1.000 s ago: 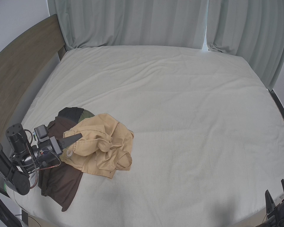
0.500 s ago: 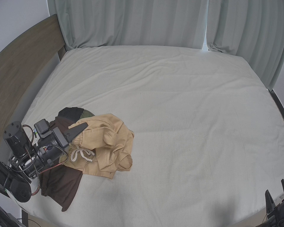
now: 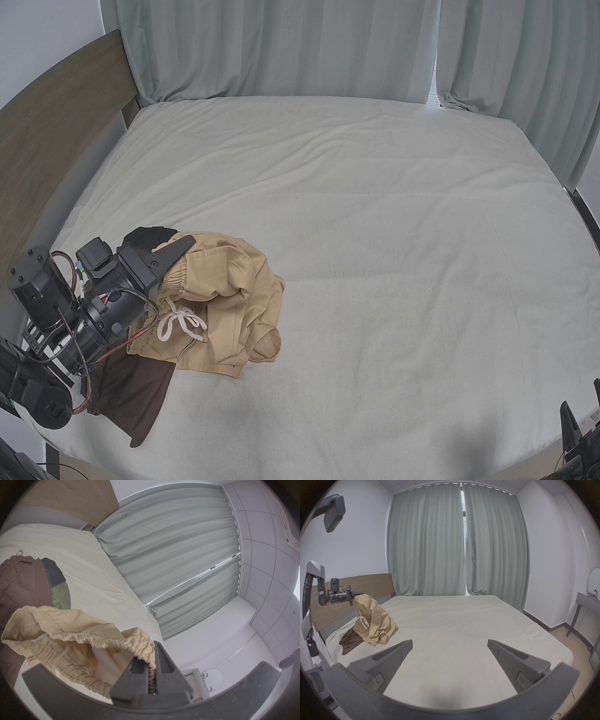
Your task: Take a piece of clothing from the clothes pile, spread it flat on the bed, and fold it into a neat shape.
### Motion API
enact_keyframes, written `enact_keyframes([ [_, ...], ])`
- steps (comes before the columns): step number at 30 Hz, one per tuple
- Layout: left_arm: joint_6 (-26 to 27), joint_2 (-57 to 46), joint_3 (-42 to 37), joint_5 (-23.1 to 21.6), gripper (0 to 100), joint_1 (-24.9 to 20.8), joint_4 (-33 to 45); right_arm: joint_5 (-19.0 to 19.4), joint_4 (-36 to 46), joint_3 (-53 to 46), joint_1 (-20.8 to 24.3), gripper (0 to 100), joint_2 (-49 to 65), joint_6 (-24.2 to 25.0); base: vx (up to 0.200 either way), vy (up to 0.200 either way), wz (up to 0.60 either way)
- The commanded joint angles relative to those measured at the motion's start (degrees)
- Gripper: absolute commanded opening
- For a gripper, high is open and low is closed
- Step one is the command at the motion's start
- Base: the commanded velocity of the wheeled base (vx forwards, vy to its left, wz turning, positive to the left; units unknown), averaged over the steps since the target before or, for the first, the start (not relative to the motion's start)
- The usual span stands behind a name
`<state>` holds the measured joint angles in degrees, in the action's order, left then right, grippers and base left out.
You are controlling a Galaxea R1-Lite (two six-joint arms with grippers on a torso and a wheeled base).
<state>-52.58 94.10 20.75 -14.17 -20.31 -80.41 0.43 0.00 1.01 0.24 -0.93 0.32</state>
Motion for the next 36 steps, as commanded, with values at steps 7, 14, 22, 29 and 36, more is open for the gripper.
enact_keyframes([
  [7, -3.58, -8.49, 6.59, 0.81, 0, -5.18, 11.68, 0.01, 0.0, -1.01, 0.02, 100, 0.84, 0.03, 0.0, 0.0, 0.0],
  [14, -4.99, -12.01, 12.91, 0.98, 0, -8.25, 21.96, 0.01, 0.0, -1.01, 0.02, 100, 0.84, 0.03, 0.0, 0.0, 0.0],
  [22, -5.78, -12.01, 16.17, 1.07, 0, -10.45, 25.57, 0.01, 0.0, -1.01, 0.02, 100, 0.84, -0.05, 0.0, 0.0, 0.0],
  [29, -5.78, -11.92, 17.92, 0.98, 0, -11.68, 28.2, 0.01, 0.0, -1.01, 0.02, 100, 0.84, -0.05, 0.0, 0.0, 0.0],
  [36, -5.78, -11.75, 18.28, 0.89, 0, -11.77, 28.38, -0.08, 0.0, -1.01, 0.02, 100, 0.84, 0.3, 0.0, 0.0, 0.0],
])
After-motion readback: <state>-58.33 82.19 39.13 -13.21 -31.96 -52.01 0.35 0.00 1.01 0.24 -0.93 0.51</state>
